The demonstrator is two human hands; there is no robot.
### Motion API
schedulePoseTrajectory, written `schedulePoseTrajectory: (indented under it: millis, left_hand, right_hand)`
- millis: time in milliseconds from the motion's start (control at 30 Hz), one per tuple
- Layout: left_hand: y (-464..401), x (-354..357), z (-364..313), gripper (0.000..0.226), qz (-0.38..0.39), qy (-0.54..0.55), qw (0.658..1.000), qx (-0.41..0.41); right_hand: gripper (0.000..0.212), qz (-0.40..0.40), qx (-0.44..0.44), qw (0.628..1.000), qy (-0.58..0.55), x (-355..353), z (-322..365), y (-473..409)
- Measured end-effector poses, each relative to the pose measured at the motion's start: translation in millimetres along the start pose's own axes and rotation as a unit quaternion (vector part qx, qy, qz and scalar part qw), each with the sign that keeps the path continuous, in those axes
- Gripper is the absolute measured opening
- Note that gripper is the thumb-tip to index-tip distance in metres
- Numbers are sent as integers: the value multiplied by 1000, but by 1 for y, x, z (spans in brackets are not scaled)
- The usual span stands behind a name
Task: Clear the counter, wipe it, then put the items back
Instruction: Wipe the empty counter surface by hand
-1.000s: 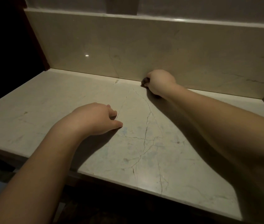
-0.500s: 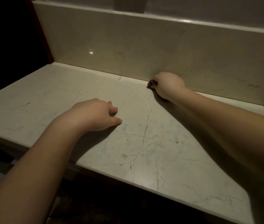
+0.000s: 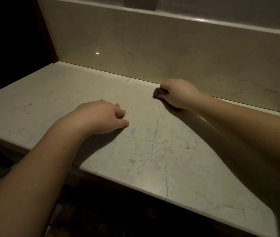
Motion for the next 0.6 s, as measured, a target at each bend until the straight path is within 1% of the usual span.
schedulePoseTrajectory:
  millis: [67, 167, 233, 267, 300, 333, 400, 433, 467, 533, 600]
  left_hand:
    - [1, 1, 0, 52, 0, -3, 1000, 0]
    - [1, 2, 0, 48, -10, -10, 1000, 8]
    - [1, 2, -1, 44, -13, -13, 1000, 15]
    - [0, 2, -1, 42, -11, -16, 1000, 17]
    - [-1, 3, -1, 41, -9, -19, 1000, 17]
    - [-1, 3, 0, 41, -7, -22, 1000, 17]
    - [0, 4, 0, 41, -7, -25, 999, 19]
    - [0, 4, 0, 41, -8, -28, 999, 23]
    - [1, 4, -1, 43, -8, -36, 999, 28]
    - [0, 4, -2, 49, -3, -53, 998, 35]
    - [-2, 4, -2, 58, 5, -64, 997, 31]
  right_hand:
    - [24, -3, -16, 1000, -25, -4, 10, 7]
    - [27, -26, -115, 989, -95, -21, 48, 51]
    - [32, -6, -171, 980, -99, -31, 69, 80]
    - [32, 5, -180, 980, -82, -33, 71, 85]
    - [31, 8, -175, 983, -61, -32, 68, 83]
    - [28, 6, -152, 988, -39, -29, 62, 74]
    - [27, 6, -74, 997, -2, -23, 45, 50]
    - [28, 5, -45, 999, 11, -22, 42, 42]
    - [28, 1, -35, 999, 21, -21, 43, 38]
    - [28, -5, -53, 999, 7, -23, 59, 48]
    - [29, -36, -112, 992, -48, -36, 88, 77]
Point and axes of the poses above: each hand's wrist, its own y-axis away from the middle knuckle, its own x-axis out of the palm, z = x × y, the point moved 5 cm from there along -y, towards the middle knuckle, and after that the axes turned 15 degrees about -z, right-handed, at the moved point
